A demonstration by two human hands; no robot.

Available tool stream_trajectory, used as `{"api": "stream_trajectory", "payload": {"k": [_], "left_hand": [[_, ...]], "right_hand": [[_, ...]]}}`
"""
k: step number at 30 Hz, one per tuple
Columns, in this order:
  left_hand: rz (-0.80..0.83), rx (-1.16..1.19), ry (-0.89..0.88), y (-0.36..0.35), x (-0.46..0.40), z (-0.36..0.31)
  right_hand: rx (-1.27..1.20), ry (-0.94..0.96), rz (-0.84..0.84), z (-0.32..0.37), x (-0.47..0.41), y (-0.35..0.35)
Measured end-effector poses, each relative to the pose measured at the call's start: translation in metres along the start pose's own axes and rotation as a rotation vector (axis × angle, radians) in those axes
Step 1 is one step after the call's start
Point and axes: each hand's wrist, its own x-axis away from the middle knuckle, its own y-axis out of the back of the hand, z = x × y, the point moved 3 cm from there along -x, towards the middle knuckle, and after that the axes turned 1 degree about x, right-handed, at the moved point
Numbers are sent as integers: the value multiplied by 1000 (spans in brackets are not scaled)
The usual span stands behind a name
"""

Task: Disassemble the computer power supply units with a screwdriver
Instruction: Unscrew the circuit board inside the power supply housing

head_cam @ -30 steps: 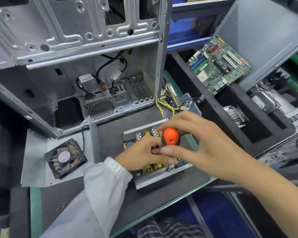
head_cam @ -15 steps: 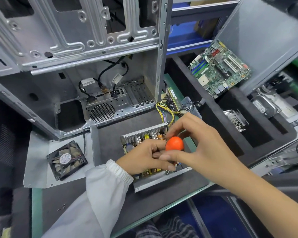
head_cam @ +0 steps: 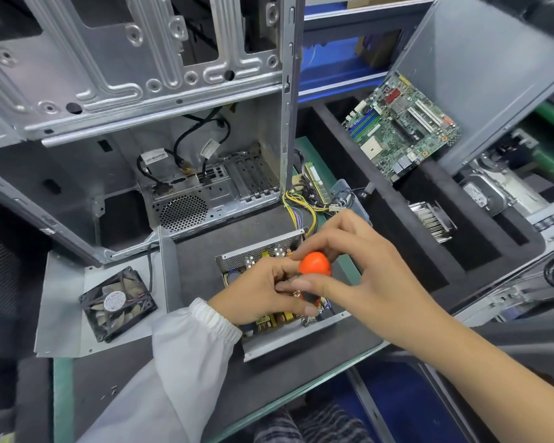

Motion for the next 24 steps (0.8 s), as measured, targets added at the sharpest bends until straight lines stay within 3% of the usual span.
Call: {"api": "stream_trajectory", "payload": {"k": [8, 13, 17, 24], "left_hand": [[2, -16, -9, 6, 2, -2], [70, -49, -15, 1, -4, -2], [39, 72, 3, 3, -3, -1], [10, -10, -32, 5, -4, 3]], "right_hand": [[38, 52, 69, -1, 4, 3], [47, 37, -5, 0, 1, -2], [73, 74, -4, 0, 2, 1], [86, 46, 5, 3, 2, 0]]}}
